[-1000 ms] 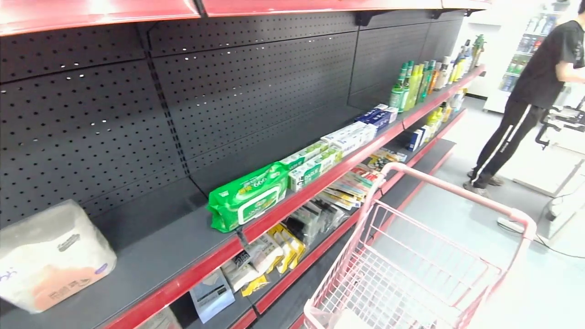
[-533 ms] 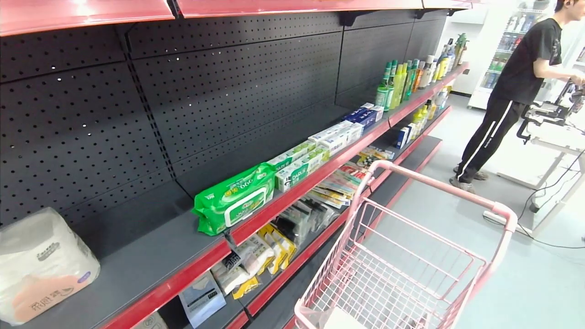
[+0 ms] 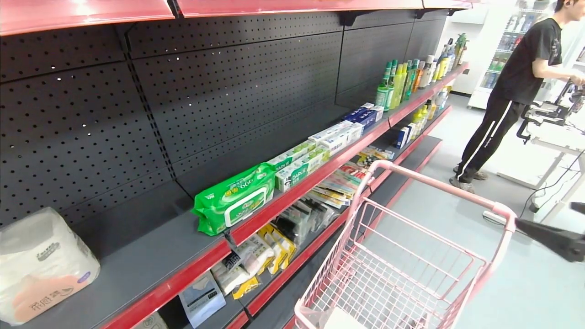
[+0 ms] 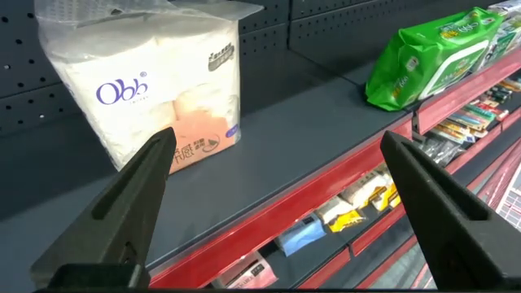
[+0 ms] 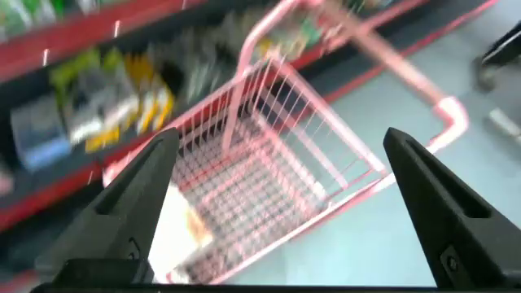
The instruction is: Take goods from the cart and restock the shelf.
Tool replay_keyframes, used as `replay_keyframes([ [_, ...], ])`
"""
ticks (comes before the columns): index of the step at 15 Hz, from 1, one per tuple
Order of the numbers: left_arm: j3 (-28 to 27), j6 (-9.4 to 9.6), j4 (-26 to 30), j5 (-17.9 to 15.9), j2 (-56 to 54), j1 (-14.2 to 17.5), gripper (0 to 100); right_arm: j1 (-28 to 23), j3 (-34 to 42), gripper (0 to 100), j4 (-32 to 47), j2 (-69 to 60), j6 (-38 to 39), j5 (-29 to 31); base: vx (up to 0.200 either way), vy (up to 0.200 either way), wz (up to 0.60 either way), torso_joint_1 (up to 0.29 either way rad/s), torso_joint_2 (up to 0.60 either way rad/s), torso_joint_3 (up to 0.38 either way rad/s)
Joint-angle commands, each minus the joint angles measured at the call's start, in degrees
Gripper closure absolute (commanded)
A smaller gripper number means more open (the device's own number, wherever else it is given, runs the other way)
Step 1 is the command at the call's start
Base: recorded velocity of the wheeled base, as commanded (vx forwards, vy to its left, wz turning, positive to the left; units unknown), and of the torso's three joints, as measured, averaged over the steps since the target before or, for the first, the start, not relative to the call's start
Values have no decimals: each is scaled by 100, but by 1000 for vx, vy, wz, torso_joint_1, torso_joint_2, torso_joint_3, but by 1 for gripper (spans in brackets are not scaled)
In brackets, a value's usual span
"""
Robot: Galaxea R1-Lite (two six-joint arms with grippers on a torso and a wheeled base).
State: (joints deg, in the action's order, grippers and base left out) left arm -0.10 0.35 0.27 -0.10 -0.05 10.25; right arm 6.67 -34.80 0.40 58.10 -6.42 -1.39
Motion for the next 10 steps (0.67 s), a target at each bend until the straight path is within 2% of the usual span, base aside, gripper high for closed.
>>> replay_keyframes([
  [1, 1, 0, 0, 1, 5, 3, 0, 1161, -589, 0, -14, 3498, -333, -186, 0, 0, 0, 0, 0, 0],
  [3, 10, 9, 0, 1, 5, 3, 0, 1645, -923, 0, -23, 4271, -342, -318, 0, 0, 0, 0, 0, 0],
  [5, 10, 35, -9, 10, 5, 3, 0, 2031, -905, 0, -23, 4895, -518, -406, 0, 0, 0, 0, 0, 0],
  [8, 10, 35, 0, 10, 5, 3, 0, 2462, -1028, 0, -40, 5370, -500, -415, 0, 0, 0, 0, 0, 0],
  [9, 10, 35, 0, 10, 5, 3, 0, 2462, -1028, 0, -40, 5370, -500, -415, 0, 0, 0, 0, 0, 0],
  [10, 10, 35, 0, 10, 5, 3, 0, 2726, -993, 0, -40, 5537, -483, -415, 0, 0, 0, 0, 0, 0],
])
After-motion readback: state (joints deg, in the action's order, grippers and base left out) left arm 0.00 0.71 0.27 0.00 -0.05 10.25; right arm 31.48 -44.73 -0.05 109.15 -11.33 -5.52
